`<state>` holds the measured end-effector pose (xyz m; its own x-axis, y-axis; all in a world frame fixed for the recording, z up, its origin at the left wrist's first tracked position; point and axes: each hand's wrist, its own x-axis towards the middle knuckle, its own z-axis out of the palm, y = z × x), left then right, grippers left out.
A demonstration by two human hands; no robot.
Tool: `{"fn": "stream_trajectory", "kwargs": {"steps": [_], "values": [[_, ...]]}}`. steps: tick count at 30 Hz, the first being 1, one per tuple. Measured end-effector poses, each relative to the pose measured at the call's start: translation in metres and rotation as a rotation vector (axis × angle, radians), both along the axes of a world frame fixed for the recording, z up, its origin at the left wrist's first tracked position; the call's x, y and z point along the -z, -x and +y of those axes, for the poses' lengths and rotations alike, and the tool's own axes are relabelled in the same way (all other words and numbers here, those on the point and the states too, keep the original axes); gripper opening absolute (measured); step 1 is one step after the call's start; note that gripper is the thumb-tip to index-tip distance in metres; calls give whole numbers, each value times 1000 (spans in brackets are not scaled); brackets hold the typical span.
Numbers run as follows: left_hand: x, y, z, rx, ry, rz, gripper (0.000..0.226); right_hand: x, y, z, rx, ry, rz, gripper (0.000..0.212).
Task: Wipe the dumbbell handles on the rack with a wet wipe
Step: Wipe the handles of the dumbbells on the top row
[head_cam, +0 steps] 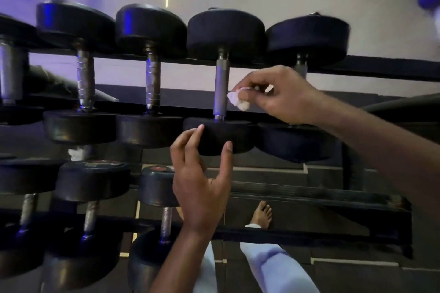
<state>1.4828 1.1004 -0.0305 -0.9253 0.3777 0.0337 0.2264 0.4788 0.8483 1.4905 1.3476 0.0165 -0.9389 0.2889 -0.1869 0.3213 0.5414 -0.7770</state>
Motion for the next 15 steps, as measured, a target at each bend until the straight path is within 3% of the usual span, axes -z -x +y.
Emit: {"fn": "stream_trajectory", "kwargs": {"steps": [4, 8, 15], "values": [[-24, -33, 37, 128, -31, 7, 52, -15, -56, 32, 114, 93, 60, 17], [-32, -66, 76, 268, 60, -110, 73, -18, -102, 54, 170, 140, 65, 21], [-10, -85, 90, 201, -18, -212, 79, 5, -138, 77, 118, -89, -21, 27]]}}
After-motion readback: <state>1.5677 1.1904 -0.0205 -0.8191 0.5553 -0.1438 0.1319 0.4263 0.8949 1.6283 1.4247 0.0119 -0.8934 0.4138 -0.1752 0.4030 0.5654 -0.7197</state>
